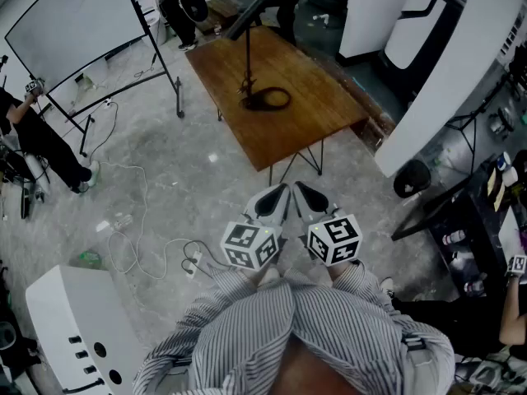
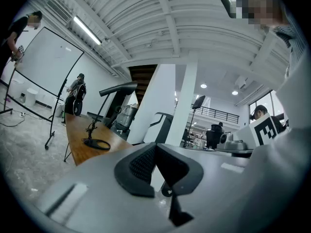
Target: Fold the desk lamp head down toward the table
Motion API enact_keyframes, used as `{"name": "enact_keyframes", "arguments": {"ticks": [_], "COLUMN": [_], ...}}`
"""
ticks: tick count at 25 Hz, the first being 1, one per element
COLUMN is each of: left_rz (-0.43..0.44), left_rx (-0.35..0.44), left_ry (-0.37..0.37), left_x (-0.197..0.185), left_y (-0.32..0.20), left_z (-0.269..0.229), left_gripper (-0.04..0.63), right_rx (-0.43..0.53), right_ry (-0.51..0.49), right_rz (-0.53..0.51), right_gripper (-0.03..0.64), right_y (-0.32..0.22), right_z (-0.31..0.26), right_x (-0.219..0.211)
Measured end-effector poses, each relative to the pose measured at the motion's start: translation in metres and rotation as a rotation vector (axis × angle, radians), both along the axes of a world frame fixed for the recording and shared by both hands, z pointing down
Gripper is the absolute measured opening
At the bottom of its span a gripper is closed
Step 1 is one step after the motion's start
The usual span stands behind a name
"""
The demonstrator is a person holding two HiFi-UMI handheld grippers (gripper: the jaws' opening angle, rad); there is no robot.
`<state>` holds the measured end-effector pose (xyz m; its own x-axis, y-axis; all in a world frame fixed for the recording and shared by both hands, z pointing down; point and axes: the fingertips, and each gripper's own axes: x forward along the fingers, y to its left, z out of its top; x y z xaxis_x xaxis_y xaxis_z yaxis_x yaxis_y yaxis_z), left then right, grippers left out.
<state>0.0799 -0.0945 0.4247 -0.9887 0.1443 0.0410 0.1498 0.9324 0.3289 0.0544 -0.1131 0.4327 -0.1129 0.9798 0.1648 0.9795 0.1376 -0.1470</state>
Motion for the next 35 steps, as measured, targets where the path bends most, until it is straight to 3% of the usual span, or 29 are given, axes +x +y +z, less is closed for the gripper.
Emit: {"name": "enact_keyframes", "arguments": {"ticks": [8, 20, 25, 30, 35], "left_rz": [0.003, -0.024, -0.065, -0.08, -0.069], "left_rx": [0.066, 0.052, 0.053, 0.075, 0.061], "left_ry": [-0.012, -0.012, -0.059, -0.053, -0.055], "left_x": [0.0, -0.019, -0.036, -0.055, -0.081], "left_y": [0.004, 0.013, 0.027, 0.038, 0.065], "left_z": [0.009, 0.008, 0.002, 0.009, 0.016], "left_gripper": [0.003, 0.004, 0.003, 0.004, 0.006], "right_rx": [0.019, -0.023, -0.073, -0.05, -0.05], "right_ry": [-0.001, -0.025, -0.081, -0.017, -0.024], "right_rz": [-0.017, -0.02, -0.009, -0.027, -0.024], "right_gripper": [0.0, 0.002, 0.002, 0.002, 0.002], "right_y": [0.006, 0.003, -0.002, 0.006, 0.037], "right_z": [0.009, -0.002, -0.013, -0.001, 0.005], "right_x": [0.005, -0.021, -0.048, -0.075, -0.108]}}
